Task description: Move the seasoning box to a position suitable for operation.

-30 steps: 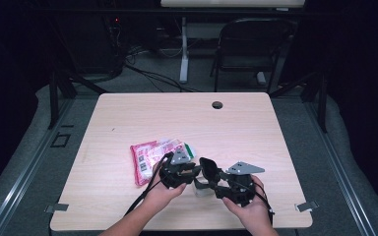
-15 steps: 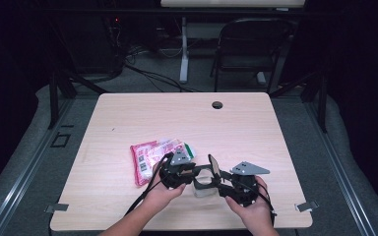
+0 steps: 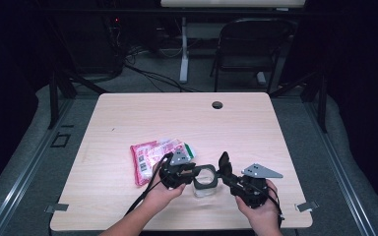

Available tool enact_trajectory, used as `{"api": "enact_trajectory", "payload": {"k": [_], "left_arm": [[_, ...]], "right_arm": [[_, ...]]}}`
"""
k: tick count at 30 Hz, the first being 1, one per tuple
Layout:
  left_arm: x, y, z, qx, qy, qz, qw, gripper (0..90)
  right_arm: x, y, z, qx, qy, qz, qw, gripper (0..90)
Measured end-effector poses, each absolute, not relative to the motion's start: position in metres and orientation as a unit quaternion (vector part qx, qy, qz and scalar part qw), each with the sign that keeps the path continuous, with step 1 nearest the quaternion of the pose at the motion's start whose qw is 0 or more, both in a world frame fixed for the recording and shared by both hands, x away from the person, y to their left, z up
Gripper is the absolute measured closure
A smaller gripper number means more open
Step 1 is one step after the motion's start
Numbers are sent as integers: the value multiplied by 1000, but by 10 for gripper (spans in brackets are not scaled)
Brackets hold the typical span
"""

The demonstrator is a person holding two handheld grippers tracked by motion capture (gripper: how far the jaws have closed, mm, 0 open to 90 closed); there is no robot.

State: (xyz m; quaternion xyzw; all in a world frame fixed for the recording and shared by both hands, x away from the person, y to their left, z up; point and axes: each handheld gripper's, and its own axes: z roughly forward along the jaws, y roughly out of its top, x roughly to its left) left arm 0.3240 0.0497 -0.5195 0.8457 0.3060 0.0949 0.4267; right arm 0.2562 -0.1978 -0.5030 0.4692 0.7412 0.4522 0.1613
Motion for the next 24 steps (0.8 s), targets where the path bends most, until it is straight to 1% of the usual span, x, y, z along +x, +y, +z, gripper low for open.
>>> {"api": "enact_trajectory", "payload": {"k": [7, 10, 14, 19, 24], "left_arm": [[324, 51, -520, 846, 306, 90, 428, 676], [322, 51, -520, 847, 306, 82, 428, 661], [319, 51, -519, 848, 300, 84, 428, 648], [316, 51, -520, 843, 304, 75, 437, 648], [314, 51, -520, 840, 309, 75, 439, 651]], "right_arm": [[259, -198, -501, 477, 739, 447, 164, 795], [263, -200, -501, 479, 738, 446, 164, 815], [273, -201, -500, 485, 735, 445, 162, 845], [289, -203, -500, 488, 733, 446, 159, 852], [297, -202, -501, 490, 730, 450, 156, 841]]}}
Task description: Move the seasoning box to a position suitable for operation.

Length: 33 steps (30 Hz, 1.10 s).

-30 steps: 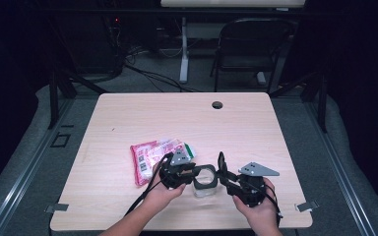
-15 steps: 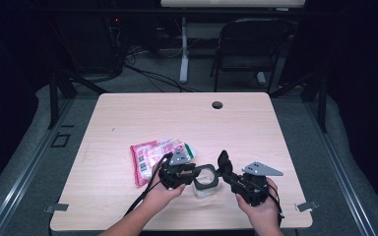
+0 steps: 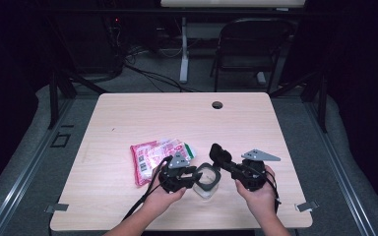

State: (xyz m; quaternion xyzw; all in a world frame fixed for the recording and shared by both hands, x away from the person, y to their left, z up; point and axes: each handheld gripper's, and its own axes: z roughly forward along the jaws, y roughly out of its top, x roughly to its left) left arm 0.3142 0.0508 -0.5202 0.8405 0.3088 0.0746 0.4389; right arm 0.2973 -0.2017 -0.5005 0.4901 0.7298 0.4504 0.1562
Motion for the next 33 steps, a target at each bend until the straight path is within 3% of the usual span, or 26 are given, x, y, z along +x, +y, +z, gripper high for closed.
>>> {"api": "enact_trajectory", "payload": {"k": [8, 18, 22, 33], "left_arm": [[313, 51, -520, 840, 310, 73, 440, 653], [314, 70, -502, 818, 312, 93, 473, 579], [319, 89, -502, 822, 321, 132, 451, 566], [334, 115, -530, 825, 363, 151, 405, 551]], "right_arm": [[301, -202, -502, 489, 728, 456, 149, 825], [296, -202, -501, 481, 732, 458, 153, 655], [291, -206, -501, 472, 733, 467, 146, 567], [282, -215, -507, 474, 727, 476, 143, 535]]}}
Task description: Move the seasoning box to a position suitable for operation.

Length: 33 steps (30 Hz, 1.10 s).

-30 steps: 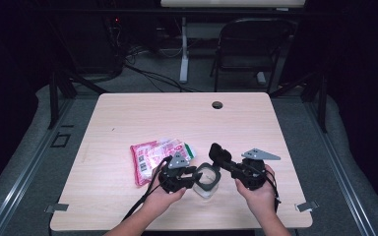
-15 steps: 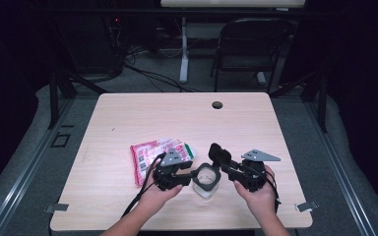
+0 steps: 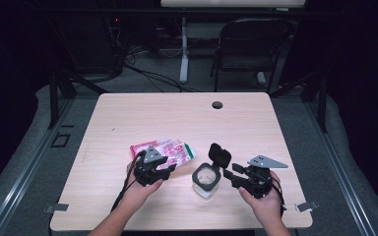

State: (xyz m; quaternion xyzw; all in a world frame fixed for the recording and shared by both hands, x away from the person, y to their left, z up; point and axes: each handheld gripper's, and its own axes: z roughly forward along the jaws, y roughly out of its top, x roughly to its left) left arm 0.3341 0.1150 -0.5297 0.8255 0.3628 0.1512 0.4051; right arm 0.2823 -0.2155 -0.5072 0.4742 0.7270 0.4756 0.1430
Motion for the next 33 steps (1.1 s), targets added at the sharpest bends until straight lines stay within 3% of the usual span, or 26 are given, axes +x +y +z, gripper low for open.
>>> {"api": "enact_trajectory", "payload": {"k": [9, 33], "left_arm": [[339, 91, -545, 838, 351, 174, 379, 483], [351, 73, -569, 837, 364, 236, 333, 424]], "right_arm": [[279, -220, -509, 481, 712, 494, 135, 526], [280, -223, -513, 490, 702, 500, 130, 517]]}}
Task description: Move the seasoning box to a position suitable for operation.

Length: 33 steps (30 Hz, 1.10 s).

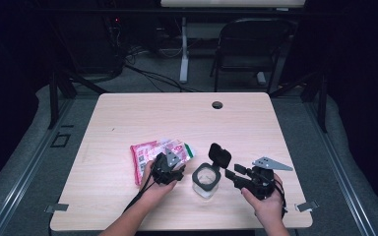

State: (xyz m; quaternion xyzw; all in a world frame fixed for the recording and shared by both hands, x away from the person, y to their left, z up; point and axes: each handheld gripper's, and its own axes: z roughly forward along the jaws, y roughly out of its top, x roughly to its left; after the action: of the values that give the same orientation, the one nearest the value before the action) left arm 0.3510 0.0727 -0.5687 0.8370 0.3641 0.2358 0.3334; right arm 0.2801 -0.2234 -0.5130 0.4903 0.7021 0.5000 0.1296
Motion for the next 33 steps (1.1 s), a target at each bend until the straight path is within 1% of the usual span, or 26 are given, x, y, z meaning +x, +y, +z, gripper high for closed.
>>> {"api": "enact_trajectory", "payload": {"k": [3, 6, 10, 12, 18, 25, 28, 33], "left_arm": [[353, 75, -569, 834, 370, 235, 334, 469], [354, 78, -569, 832, 374, 229, 340, 486], [354, 78, -570, 829, 374, 227, 348, 552], [356, 80, -571, 828, 378, 216, 354, 580], [358, 85, -572, 822, 387, 203, 364, 654], [362, 93, -572, 812, 404, 180, 380, 772], [363, 95, -573, 806, 414, 170, 388, 780], [366, 98, -576, 796, 430, 154, 396, 753]], "right_arm": [[280, -224, -512, 491, 700, 503, 127, 517], [280, -225, -512, 492, 699, 503, 128, 517], [280, -225, -513, 492, 700, 502, 129, 517], [280, -225, -513, 491, 700, 502, 129, 517], [280, -225, -514, 492, 701, 500, 130, 513], [280, -226, -515, 496, 699, 498, 131, 513], [280, -225, -516, 496, 699, 498, 128, 513], [281, -224, -517, 493, 703, 496, 128, 513]]}}
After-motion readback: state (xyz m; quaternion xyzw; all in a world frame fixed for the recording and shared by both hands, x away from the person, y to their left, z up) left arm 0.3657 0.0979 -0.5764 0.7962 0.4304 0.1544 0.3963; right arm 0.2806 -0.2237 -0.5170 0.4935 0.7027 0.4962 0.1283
